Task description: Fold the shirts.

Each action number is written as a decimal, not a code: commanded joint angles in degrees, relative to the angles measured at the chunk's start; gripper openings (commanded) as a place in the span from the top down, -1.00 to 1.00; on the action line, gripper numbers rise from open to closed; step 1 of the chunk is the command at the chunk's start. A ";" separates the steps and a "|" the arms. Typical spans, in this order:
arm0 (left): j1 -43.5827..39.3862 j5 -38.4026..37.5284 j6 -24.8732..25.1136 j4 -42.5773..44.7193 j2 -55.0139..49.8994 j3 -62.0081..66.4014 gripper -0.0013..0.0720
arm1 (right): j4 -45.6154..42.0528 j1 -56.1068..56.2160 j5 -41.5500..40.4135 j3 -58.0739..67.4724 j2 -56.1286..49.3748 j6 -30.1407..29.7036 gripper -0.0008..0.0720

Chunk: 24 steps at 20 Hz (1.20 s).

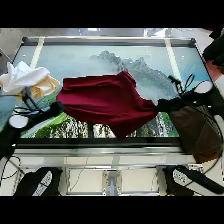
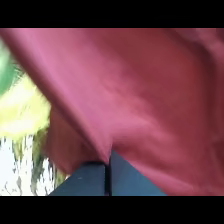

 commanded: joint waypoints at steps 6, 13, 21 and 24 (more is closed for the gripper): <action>6.67 -18.75 1.51 28.17 24.39 38.47 0.93 | -2.16 0.09 -1.77 25.99 32.94 6.19 0.96; 6.62 -32.22 6.32 27.85 9.29 52.89 0.93 | -6.73 0.09 -7.30 36.17 24.83 6.12 0.96; 3.13 -29.38 11.67 27.08 -30.16 52.78 0.92 | -2.27 1.68 -8.87 35.82 -13.94 5.90 0.96; -1.68 -11.39 11.98 30.69 -43.04 52.78 0.92 | -2.73 4.76 -14.60 35.82 -29.29 5.92 0.96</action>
